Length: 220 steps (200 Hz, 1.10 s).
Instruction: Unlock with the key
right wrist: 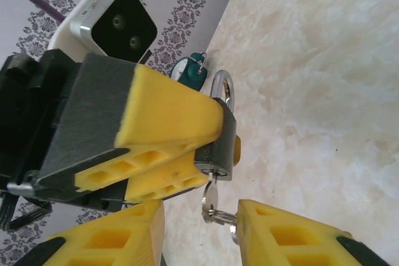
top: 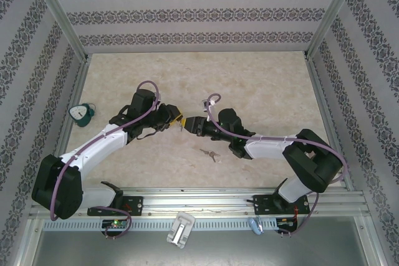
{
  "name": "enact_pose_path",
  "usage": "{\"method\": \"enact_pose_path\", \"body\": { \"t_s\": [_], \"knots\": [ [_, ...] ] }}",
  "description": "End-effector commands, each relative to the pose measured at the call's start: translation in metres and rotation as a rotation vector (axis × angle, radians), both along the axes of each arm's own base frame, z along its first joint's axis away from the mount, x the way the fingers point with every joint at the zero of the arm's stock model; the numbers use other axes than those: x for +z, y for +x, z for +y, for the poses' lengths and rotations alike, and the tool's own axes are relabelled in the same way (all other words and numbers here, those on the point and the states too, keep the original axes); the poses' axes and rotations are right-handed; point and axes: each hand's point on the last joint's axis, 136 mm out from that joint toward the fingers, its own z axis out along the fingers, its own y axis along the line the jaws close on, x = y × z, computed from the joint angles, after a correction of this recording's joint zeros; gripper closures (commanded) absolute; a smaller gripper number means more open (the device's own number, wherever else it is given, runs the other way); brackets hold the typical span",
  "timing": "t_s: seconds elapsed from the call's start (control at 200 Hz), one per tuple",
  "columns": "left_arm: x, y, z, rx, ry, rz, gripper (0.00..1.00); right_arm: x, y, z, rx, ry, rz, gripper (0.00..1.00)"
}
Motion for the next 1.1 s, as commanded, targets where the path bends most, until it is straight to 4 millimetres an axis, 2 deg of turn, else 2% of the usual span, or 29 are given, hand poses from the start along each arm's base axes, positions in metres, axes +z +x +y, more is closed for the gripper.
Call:
{"method": "enact_pose_path", "body": {
  "t_s": [0.0,0.235,0.525,0.695,0.784,1.094],
  "knots": [
    [0.024,0.004,-0.004,-0.019,-0.053,-0.090,0.82,0.013,0.007,0.005,0.002,0.044,-0.023,0.64],
    [0.028,0.003,-0.007,-0.029,-0.071,-0.102,0.82,0.016,0.009,0.006,-0.001,0.058,-0.027,0.69],
    [0.028,0.002,-0.007,-0.035,-0.077,-0.108,0.82,0.022,0.009,0.007,0.000,0.084,-0.028,0.68],
    [0.031,0.002,-0.008,-0.034,-0.087,-0.116,0.82,0.020,0.010,0.008,0.003,0.089,-0.017,0.75],
    [0.034,0.003,-0.008,-0.033,-0.102,-0.136,0.82,0.021,0.010,0.008,0.006,0.103,-0.013,0.83],
    [0.054,0.006,-0.016,-0.050,-0.190,-0.227,0.85,0.026,0.010,0.008,0.018,0.149,-0.004,0.98]
  ]
}}
